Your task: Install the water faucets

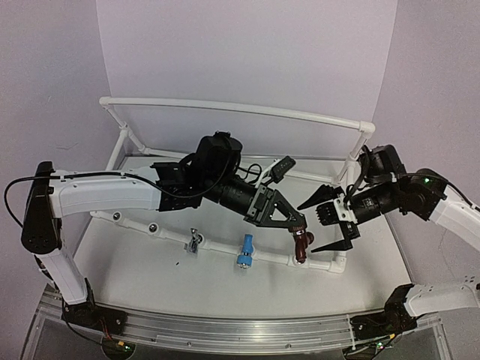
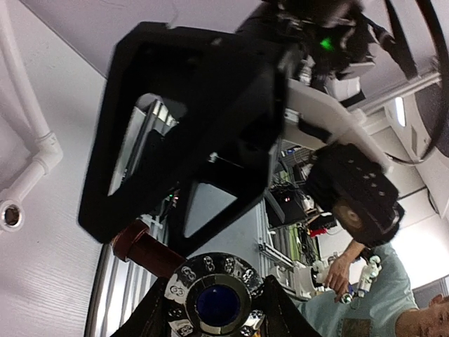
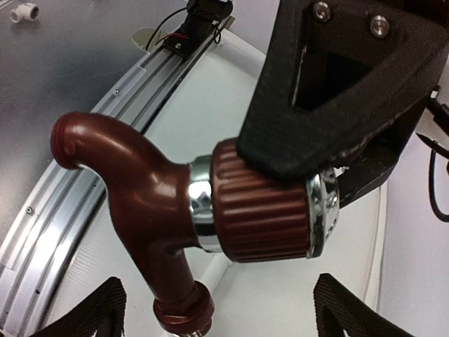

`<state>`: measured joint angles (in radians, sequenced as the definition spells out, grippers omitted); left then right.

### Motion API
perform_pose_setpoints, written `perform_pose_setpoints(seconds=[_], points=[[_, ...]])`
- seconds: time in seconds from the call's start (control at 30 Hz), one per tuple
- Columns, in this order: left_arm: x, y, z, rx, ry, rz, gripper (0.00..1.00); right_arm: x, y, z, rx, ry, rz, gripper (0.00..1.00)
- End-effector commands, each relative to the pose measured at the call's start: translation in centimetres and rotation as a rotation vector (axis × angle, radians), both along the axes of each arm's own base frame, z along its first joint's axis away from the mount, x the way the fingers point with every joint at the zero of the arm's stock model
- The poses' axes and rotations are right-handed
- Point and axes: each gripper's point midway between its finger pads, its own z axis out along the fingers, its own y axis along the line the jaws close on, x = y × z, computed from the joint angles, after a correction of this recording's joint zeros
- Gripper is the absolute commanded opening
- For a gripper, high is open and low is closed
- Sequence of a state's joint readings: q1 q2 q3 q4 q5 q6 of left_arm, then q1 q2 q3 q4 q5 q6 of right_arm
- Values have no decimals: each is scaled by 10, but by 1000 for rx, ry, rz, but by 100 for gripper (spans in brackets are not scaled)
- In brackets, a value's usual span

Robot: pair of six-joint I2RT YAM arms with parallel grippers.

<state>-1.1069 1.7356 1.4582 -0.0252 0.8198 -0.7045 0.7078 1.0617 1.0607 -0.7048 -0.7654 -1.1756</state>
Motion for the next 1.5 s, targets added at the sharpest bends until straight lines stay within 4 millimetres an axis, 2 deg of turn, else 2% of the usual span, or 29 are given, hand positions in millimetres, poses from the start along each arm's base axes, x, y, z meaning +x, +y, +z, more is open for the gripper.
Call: perform_pose_setpoints(seconds=[0.0, 0.1, 0.23, 0.33, 0.5, 0.57, 0.8, 0.87, 1.0, 1.13, 1.33, 1.47], points=[[33, 5, 26, -17, -94, 211, 0, 14, -3, 31, 77, 63, -200, 98], [59, 15, 29, 6, -130, 394, 0, 13, -8, 40, 110, 116, -263, 98], [102, 37, 22, 104, -128, 687, 0, 12, -13, 55, 184, 213, -364, 98], [127, 51, 17, 140, -116, 858, 0, 41, -13, 64, 239, 310, -560, 98], [160, 69, 5, 244, -94, 1091, 0, 93, -4, 33, 99, 410, -799, 98], [169, 73, 2, 271, -86, 1162, 0, 99, -3, 38, 111, 385, -808, 98], [180, 77, 0, 255, -5, 1268, 0, 128, 16, 30, 110, 432, -871, 76], [181, 75, 2, 244, 23, 1275, 1, 133, 23, 29, 105, 416, -859, 69], [178, 70, -1, 233, 83, 1262, 3, 136, 41, 25, 80, 357, -809, 62], [175, 61, -2, 216, 125, 1230, 3, 138, 57, 17, 56, 309, -785, 60], [170, 55, -6, 202, 168, 1193, 3, 151, 67, 14, 54, 251, -813, 55], [168, 53, -9, 202, 185, 1182, 3, 152, 76, 11, 39, 218, -805, 50]])
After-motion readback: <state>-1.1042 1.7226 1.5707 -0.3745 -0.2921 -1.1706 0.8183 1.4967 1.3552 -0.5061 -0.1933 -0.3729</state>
